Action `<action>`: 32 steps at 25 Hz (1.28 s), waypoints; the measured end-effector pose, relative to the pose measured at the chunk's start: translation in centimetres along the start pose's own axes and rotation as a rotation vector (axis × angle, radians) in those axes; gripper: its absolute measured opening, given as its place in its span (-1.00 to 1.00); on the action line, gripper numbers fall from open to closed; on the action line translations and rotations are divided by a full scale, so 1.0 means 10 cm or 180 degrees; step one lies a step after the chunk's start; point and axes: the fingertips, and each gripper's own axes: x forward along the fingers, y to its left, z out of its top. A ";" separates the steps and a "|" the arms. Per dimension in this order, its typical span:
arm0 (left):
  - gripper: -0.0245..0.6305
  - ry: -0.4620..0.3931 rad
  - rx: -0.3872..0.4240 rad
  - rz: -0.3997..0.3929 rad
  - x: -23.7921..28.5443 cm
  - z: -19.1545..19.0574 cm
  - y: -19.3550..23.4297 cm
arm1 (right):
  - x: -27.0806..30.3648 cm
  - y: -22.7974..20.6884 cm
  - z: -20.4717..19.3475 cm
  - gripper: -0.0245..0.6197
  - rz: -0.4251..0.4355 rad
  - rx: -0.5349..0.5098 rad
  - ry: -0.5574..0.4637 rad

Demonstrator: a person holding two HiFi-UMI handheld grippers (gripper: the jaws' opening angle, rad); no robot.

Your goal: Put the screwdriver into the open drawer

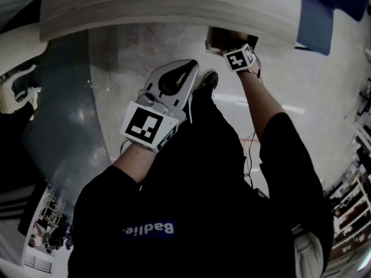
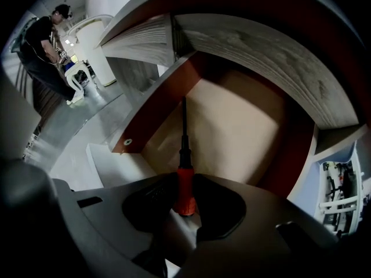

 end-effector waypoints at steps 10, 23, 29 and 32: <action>-0.92 0.0002 0.0031 0.0010 -0.06 0.01 -0.02 | 0.00 -0.03 0.00 -0.45 0.0011 0.0029 -0.0093; -0.92 -0.0133 0.0218 -0.0221 -0.25 0.32 -0.28 | -1.10 -0.14 0.25 -0.46 -0.0231 0.0502 -0.0834; -0.92 -0.0182 0.0319 -0.0319 -0.35 0.49 -0.48 | -1.87 -0.10 0.38 -0.54 -0.0240 0.0805 -0.1280; -0.92 -0.0231 0.0387 -0.0392 -0.42 0.64 -0.61 | -2.27 -0.06 0.42 -0.61 -0.0228 0.0990 -0.1499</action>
